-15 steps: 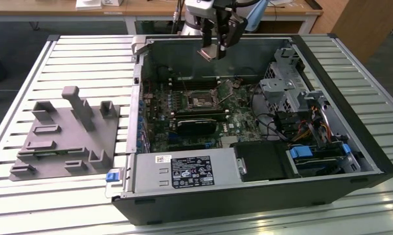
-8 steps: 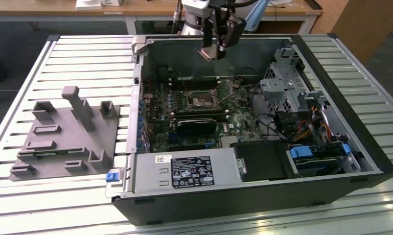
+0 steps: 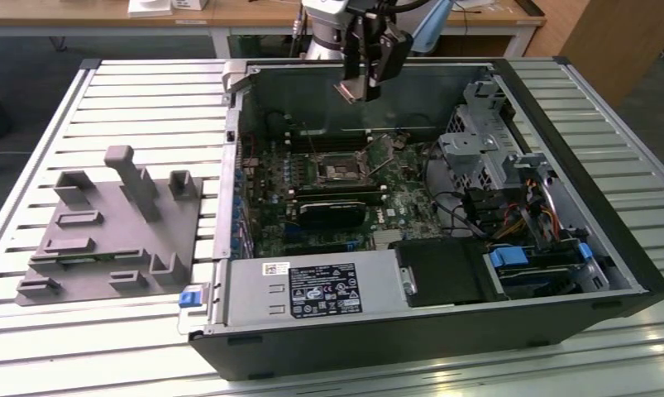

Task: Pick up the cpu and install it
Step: 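Place the cpu into insertion slot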

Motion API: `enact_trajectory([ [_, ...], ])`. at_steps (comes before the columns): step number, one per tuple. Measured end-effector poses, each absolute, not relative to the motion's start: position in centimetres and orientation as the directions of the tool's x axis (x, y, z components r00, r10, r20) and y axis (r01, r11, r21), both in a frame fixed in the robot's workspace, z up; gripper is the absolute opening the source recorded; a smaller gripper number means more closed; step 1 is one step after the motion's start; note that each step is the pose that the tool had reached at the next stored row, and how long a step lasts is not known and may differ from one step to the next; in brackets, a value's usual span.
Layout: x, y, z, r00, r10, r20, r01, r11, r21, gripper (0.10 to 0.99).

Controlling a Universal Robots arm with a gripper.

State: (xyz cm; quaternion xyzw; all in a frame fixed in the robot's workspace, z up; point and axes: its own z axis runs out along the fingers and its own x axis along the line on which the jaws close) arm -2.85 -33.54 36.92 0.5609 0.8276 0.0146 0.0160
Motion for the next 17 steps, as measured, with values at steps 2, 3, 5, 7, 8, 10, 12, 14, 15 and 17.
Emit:
enact_trajectory([
  [2, -2.85, -33.54, 36.92, -0.355, 0.935, -0.010, 0.934, 0.355, 0.042, 0.533],
  [3, -2.85, -33.54, 36.91, -0.348, 0.937, -0.010, 0.937, 0.348, 0.042, 0.533],
  [5, -2.84, -33.54, 36.90, -0.334, 0.943, -0.010, 0.942, 0.334, 0.042, 0.533],
  [7, -2.84, -33.54, 36.90, -0.320, 0.947, -0.010, 0.947, 0.320, 0.042, 0.533],
  [8, -2.85, -33.54, 36.90, -0.314, 0.949, -0.010, 0.949, 0.314, 0.042, 0.533],
  [10, -2.85, -33.54, 36.89, -0.301, 0.953, -0.010, 0.952, 0.302, 0.042, 0.533],
  [12, -2.85, -33.54, 36.89, -0.290, 0.957, -0.010, 0.956, 0.290, 0.042, 0.533],
  [14, -2.85, -33.54, 36.88, -0.279, 0.960, -0.010, 0.959, 0.279, 0.042, 0.533],
  [15, -2.85, -33.54, 36.88, -0.274, 0.962, -0.010, 0.961, 0.274, 0.042, 0.533],
  [17, -2.84, -33.54, 36.88, -0.265, 0.964, -0.010, 0.963, 0.265, 0.042, 0.533],
])
